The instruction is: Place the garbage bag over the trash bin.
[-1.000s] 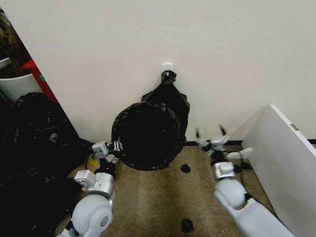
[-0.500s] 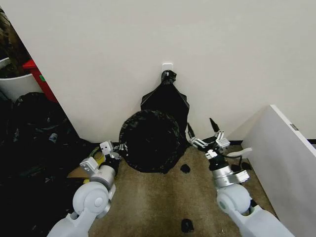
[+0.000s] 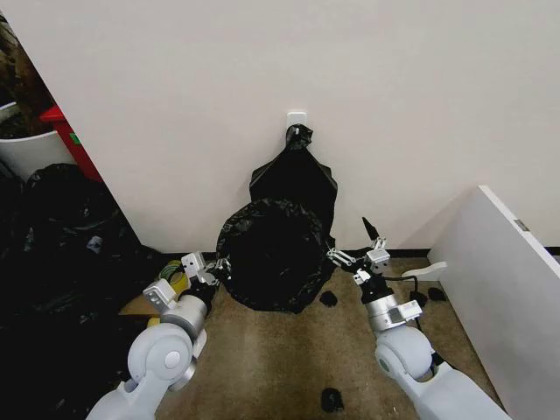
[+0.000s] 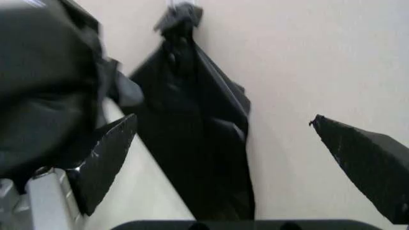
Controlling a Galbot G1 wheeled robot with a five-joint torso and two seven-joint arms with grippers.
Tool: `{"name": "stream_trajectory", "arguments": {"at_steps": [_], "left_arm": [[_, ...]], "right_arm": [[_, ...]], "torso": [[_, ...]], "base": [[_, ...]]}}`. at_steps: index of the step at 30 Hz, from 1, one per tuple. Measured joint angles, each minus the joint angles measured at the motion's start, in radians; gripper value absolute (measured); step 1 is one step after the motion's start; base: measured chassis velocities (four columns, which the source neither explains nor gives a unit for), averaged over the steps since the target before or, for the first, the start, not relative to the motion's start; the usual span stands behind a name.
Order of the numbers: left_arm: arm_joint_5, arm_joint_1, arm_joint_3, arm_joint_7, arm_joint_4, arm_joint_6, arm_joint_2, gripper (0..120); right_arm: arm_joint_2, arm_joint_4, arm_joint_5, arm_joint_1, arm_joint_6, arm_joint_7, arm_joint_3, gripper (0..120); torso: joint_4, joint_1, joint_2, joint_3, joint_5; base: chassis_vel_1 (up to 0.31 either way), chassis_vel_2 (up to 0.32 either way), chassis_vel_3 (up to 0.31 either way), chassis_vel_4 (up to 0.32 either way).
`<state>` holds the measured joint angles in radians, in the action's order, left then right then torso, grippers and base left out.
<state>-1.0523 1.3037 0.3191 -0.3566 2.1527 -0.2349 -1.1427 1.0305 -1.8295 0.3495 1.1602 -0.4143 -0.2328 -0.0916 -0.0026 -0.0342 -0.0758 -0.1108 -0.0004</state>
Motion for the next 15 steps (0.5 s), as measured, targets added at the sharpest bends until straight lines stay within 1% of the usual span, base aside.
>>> {"name": "stream_trajectory", "arguments": {"at_steps": [8,12,13,15], "left_arm": [[-0.003,0.012,0.005,-0.002,0.029,-0.001,0.001,0],[-0.021,0.016,0.009,-0.008,0.055,-0.012,0.002,0],[-0.03,0.017,0.011,-0.012,0.065,-0.019,0.003,0],[-0.056,0.016,0.014,-0.023,0.089,-0.036,0.003,0]], "right_arm": [[0.001,0.002,0.038,-0.007,0.009,-0.004,0.007,100],[0.002,0.048,0.016,-0.017,-0.003,-0.003,0.008,100],[0.005,0.072,-0.006,-0.022,-0.018,-0.001,0.005,100],[0.018,0.149,-0.095,-0.037,-0.085,0.011,-0.017,100]], "torso": [[0.0001,0.0,0.0,0.0,-0.0003],[0.0003,0.0,0.0,0.0,-0.0003],[0.0002,0.0,0.0,0.0,0.0],[0.0002,0.0,0.0,0.0,0.0]], "base": [[0.0,0.0,0.0,0.0],[0.0,0.0,0.0,0.0],[0.0,0.0,0.0,0.0],[0.0,0.0,0.0,0.0]]}}
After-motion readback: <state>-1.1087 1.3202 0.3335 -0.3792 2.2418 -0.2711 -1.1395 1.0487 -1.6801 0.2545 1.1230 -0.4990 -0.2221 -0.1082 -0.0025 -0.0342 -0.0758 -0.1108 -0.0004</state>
